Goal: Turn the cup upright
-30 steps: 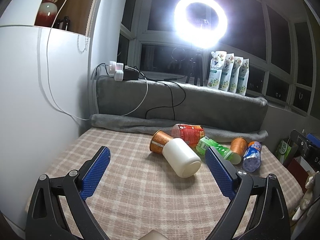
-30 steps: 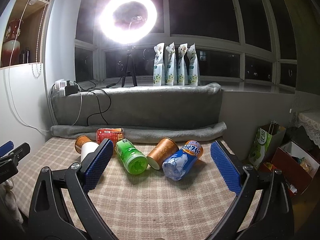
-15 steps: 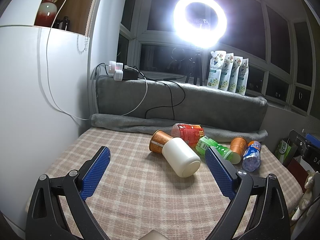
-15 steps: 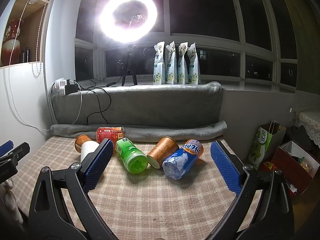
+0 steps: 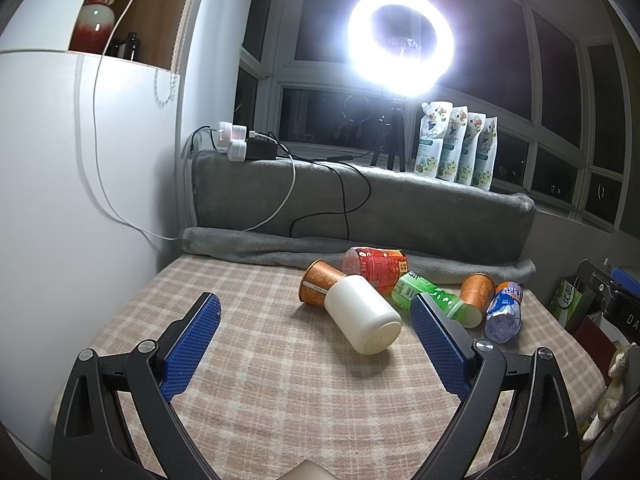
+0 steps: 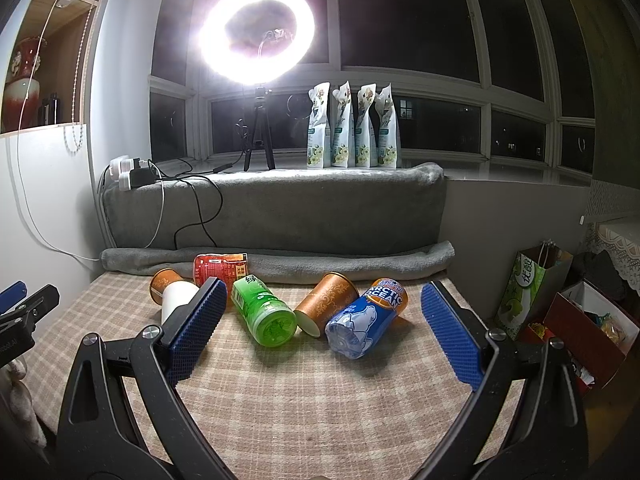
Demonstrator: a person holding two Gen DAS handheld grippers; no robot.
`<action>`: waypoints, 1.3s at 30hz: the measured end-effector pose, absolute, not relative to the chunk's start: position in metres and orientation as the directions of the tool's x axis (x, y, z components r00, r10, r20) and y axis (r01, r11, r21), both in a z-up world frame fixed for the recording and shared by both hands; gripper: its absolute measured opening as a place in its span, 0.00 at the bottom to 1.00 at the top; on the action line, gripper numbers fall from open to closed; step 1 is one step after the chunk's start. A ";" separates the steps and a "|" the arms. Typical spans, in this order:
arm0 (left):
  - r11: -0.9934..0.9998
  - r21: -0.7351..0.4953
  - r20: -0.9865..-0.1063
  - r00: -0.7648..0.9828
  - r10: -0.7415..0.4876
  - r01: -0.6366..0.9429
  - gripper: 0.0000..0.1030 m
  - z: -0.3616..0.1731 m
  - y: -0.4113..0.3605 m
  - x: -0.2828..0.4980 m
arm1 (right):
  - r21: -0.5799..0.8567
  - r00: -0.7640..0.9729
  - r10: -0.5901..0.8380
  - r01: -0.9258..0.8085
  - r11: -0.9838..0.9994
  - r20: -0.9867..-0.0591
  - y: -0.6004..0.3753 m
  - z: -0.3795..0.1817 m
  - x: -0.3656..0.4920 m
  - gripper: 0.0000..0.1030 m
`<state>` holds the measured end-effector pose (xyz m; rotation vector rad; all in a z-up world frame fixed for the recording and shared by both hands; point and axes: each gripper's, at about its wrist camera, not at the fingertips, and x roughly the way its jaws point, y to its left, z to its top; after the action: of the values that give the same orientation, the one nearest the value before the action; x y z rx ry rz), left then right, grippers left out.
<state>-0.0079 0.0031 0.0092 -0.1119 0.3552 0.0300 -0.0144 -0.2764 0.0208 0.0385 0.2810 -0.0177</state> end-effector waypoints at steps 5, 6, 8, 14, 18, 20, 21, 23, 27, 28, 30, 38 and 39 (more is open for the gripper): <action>0.993 -0.104 -0.349 0.937 0.009 -0.048 0.93 0.010 0.003 -0.008 | 0.037 0.960 -0.011 0.022 0.999 -0.279 -0.275 0.020 -0.015 0.97; 0.993 -0.104 -0.349 0.937 0.009 -0.048 0.93 0.009 0.003 -0.008 | 0.037 0.960 -0.011 0.022 0.999 -0.279 -0.275 0.020 -0.015 0.97; 0.993 -0.104 -0.348 0.937 0.009 -0.048 0.93 0.010 0.003 -0.009 | 0.036 0.960 -0.012 0.023 0.999 -0.279 -0.275 0.020 -0.014 0.97; 0.993 -0.104 -0.348 0.938 0.011 -0.051 0.93 0.010 0.003 -0.009 | 0.033 0.959 -0.010 0.020 0.999 -0.283 -0.275 0.020 -0.013 0.97; 0.993 -0.106 -0.360 0.933 0.006 -0.048 0.93 0.009 0.003 -0.008 | 0.055 0.937 0.068 -0.052 0.997 -0.343 -0.271 0.018 -0.003 0.97; 0.993 -0.108 -0.375 0.927 -0.002 -0.042 0.93 0.007 0.003 -0.005 | 0.073 0.915 0.124 -0.103 0.992 -0.385 -0.269 0.016 0.008 0.97; 0.993 -0.107 -0.380 0.925 -0.001 -0.043 0.93 0.006 0.003 -0.005 | 0.077 0.905 0.140 -0.119 0.990 -0.402 -0.268 0.012 0.017 0.97; 0.993 -0.107 -0.387 0.922 0.000 -0.045 0.93 0.003 0.004 -0.005 | 0.089 0.881 0.179 -0.156 0.984 -0.438 -0.265 0.008 0.031 0.97; 0.993 -0.105 -0.400 0.917 0.008 -0.055 0.93 -0.002 0.008 -0.005 | 0.097 0.841 0.225 -0.203 0.974 -0.493 -0.258 -0.001 0.058 0.97; 0.993 -0.106 -0.402 0.915 0.011 -0.058 0.93 -0.003 0.009 -0.005 | 0.095 0.831 0.230 -0.211 0.973 -0.507 -0.256 -0.003 0.066 0.97; 0.992 -0.108 -0.408 0.913 0.015 -0.064 0.93 -0.005 0.013 -0.005 | 0.096 0.804 0.252 -0.238 0.966 -0.538 -0.252 -0.006 0.081 0.97; 0.992 -0.101 -0.437 0.899 0.021 -0.072 0.93 -0.014 0.018 -0.001 | 0.107 0.678 0.295 -0.305 0.946 -0.674 -0.236 -0.021 0.147 0.97; 0.992 -0.099 -0.440 0.898 0.022 -0.073 0.93 -0.015 0.018 0.000 | 0.100 0.662 0.291 -0.310 0.945 -0.691 -0.233 -0.024 0.155 0.96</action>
<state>-0.0002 0.0185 -0.0154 -0.1139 0.4542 0.0496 0.1549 -0.2333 -0.0241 -0.0272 0.7759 0.3397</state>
